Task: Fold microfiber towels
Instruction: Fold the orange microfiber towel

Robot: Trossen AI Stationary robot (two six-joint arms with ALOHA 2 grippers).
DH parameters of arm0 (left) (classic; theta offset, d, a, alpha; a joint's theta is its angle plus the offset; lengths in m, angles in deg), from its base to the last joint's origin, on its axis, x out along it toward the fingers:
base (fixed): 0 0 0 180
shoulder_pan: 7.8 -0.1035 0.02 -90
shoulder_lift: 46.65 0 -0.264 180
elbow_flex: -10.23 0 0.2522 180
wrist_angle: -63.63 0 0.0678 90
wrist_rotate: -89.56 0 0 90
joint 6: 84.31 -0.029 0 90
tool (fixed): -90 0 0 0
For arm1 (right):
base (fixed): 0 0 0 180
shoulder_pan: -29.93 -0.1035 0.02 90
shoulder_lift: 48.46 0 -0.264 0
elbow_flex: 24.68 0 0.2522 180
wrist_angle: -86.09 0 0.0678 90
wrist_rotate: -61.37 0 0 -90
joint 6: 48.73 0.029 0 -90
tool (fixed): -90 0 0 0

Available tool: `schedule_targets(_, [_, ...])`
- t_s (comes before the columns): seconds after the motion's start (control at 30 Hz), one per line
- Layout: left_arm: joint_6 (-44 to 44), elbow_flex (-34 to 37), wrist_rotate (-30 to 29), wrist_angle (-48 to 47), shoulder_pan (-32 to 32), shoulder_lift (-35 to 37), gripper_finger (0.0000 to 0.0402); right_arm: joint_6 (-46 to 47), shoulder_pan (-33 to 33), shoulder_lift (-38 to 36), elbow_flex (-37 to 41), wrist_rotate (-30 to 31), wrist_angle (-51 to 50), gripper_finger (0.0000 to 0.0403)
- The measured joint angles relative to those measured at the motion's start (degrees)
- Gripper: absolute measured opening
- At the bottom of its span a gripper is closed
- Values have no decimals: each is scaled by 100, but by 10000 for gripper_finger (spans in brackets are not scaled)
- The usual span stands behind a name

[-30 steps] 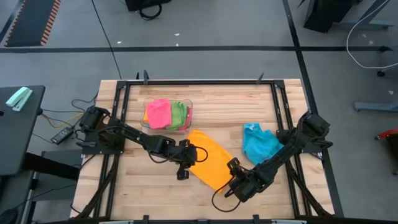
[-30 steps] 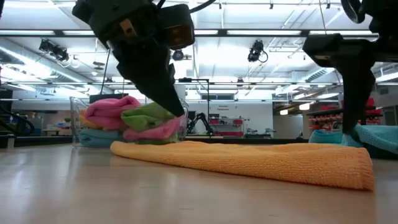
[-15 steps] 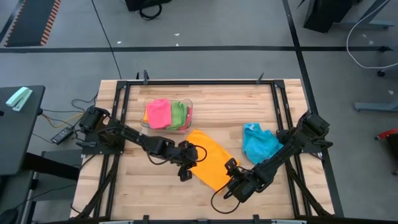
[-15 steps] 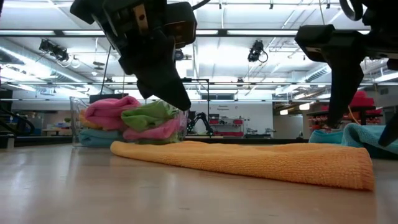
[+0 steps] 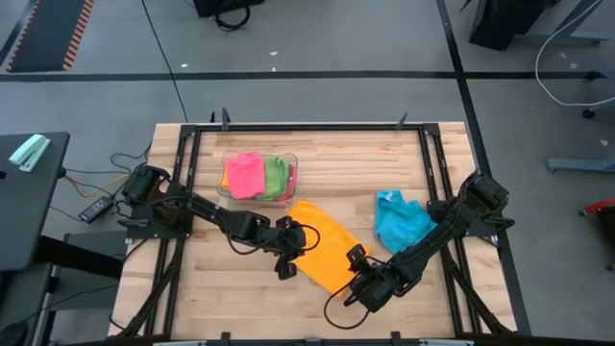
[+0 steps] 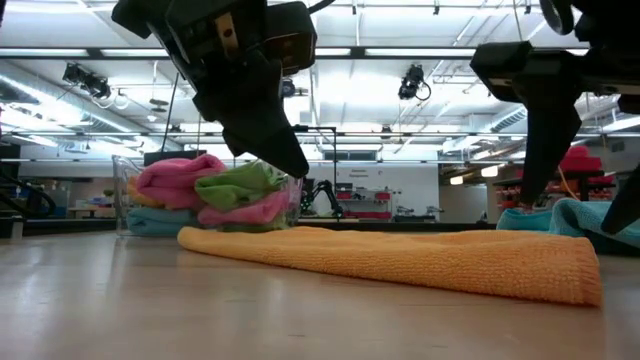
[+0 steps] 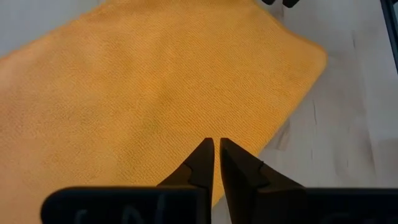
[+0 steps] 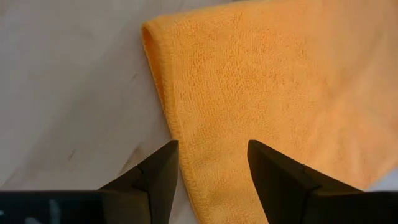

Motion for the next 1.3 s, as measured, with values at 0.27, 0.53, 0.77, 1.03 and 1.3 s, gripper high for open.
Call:
schedule_targets(0.27, [-151,0,-7,0,-14,0,29,-404,82,2,0,-228,-81,201])
schedule_targets(0.53, [-167,0,-4,-4,-21,0,34,-1083,-28,2,45,-219,-143,201])
schedule_targets(0.77, [-166,0,-4,-4,-25,0,26,-1214,40,4,553,-97,394,200])
schedule_targets(1.03, [-166,2,-4,-7,-25,0,36,-1320,31,-28,778,-55,740,200])
schedule_targets(1.3, [-166,2,-4,-7,-25,0,26,-1328,83,-22,807,-131,857,199])
